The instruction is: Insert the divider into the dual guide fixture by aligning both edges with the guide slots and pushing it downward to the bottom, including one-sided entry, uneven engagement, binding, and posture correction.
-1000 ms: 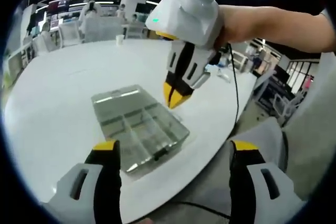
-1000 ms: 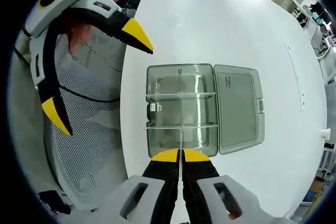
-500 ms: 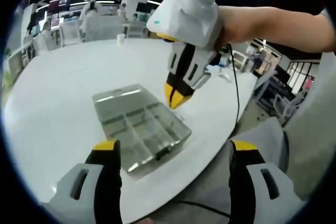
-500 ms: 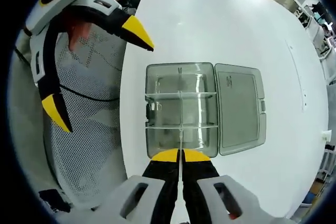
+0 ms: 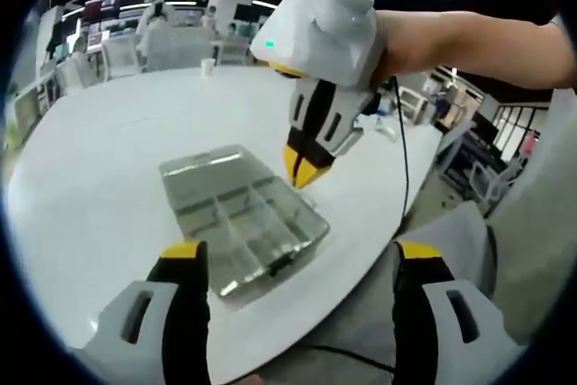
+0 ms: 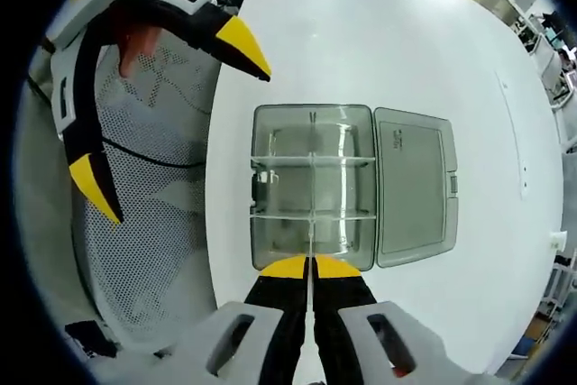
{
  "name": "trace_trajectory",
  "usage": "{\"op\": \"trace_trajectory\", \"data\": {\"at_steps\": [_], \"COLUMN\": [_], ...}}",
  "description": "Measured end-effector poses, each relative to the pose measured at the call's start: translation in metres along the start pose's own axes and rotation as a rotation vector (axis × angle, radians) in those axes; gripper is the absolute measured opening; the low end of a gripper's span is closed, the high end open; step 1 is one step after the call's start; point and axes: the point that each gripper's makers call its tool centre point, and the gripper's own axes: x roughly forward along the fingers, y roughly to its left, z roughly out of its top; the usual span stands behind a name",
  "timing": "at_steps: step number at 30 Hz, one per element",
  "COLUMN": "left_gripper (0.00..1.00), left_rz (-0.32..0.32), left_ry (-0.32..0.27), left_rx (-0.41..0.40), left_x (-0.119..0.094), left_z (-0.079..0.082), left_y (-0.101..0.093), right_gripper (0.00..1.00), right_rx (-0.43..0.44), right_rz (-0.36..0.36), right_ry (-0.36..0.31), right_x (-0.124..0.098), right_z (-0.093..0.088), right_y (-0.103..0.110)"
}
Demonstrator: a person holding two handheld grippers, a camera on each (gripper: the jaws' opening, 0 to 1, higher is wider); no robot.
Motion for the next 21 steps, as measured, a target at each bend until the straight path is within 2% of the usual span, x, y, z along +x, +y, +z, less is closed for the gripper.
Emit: {"op": "trace_trajectory", "data": {"at_steps": [21], "left_gripper": [0.82], "left_rz": [0.002], "left_ry": [0.002], "left_rx": [0.000], "left_x": [-0.0009], "left_z": [-0.0007], "left_y": [0.0014], "right_gripper": [0.00], "right_rx": [-0.001], "right_rz": [0.000], "right_ry": [0.024], "right_x": [0.0026], "right_z": [0.0009], "right_y": [0.0016]}}
